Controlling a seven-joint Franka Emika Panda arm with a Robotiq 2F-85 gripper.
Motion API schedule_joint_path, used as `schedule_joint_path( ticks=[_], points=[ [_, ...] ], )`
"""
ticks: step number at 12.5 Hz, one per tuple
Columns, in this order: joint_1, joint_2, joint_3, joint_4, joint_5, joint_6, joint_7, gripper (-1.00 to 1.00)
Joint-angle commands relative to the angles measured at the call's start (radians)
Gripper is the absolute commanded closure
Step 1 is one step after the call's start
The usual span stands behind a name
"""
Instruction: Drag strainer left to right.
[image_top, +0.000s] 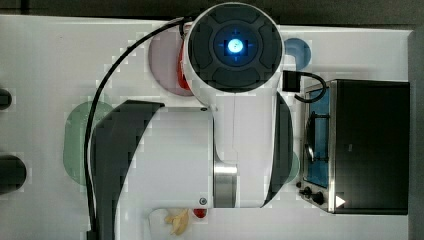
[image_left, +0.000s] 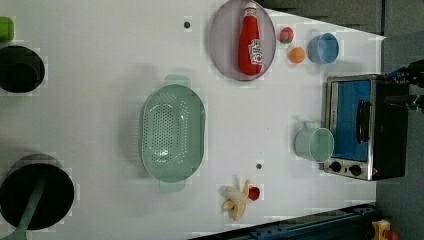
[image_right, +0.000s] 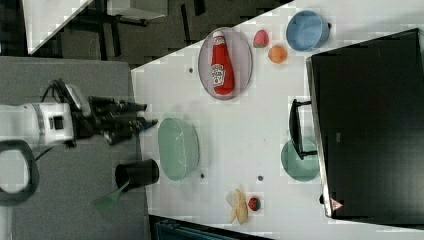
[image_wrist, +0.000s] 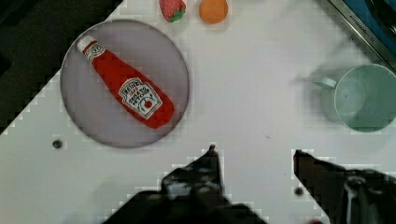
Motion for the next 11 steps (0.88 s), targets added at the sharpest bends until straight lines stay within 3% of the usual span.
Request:
schedule_joint_path(
  ticks=[1, 3, 8, 11],
  points=[
    [-0.034, -0.415, -0.046, -0.209, -0.010, -0.182, -0.018, -0.59],
    [-0.034, -0.415, -0.046, -0.209, -0.009, -0.177, -0.018, -0.99],
    [0.003, -0.347, 0.095, -0.210, 0.047, -0.144, 0.041, -1.00],
    [0.008, -0.254, 0.260, -0.211, 0.047, -0.092, 0.309, -1.00]
  ],
)
